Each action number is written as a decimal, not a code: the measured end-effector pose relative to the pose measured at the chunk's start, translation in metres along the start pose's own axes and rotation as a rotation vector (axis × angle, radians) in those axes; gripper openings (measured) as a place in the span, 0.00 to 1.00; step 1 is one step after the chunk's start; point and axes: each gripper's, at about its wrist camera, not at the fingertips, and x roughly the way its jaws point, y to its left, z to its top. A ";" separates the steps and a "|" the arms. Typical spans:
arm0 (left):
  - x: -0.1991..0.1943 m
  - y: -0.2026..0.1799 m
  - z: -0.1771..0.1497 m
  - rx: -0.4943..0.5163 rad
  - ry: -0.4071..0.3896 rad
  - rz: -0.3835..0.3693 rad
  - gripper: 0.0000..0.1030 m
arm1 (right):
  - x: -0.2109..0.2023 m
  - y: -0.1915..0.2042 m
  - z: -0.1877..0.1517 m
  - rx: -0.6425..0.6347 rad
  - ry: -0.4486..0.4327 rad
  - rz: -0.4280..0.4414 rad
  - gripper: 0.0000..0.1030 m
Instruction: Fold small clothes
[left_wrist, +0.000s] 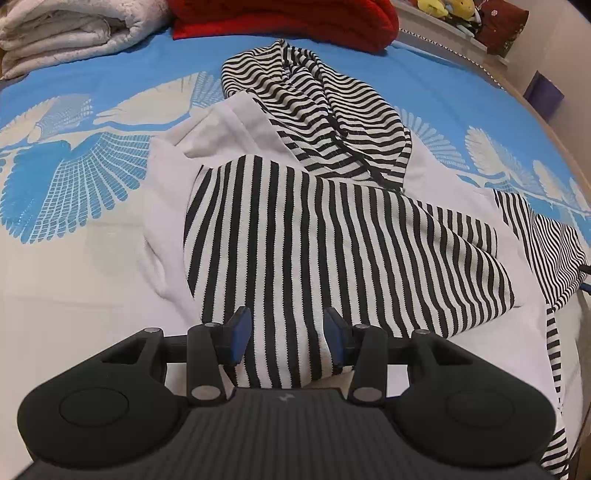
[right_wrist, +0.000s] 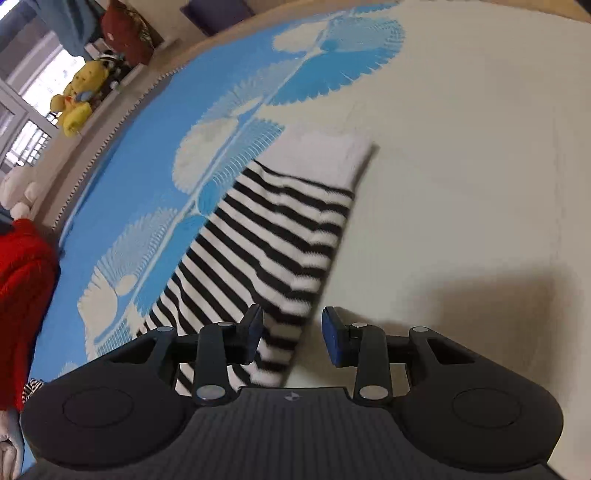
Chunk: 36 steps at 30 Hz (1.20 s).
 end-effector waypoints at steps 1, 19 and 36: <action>0.000 0.001 0.000 -0.003 -0.001 0.002 0.46 | 0.003 0.000 0.001 -0.002 -0.012 0.005 0.36; -0.032 0.031 0.021 -0.190 -0.089 0.002 0.46 | -0.092 0.159 -0.062 -0.561 -0.436 0.041 0.05; -0.062 0.084 0.024 -0.327 -0.121 -0.034 0.46 | -0.165 0.249 -0.273 -0.738 0.353 0.344 0.15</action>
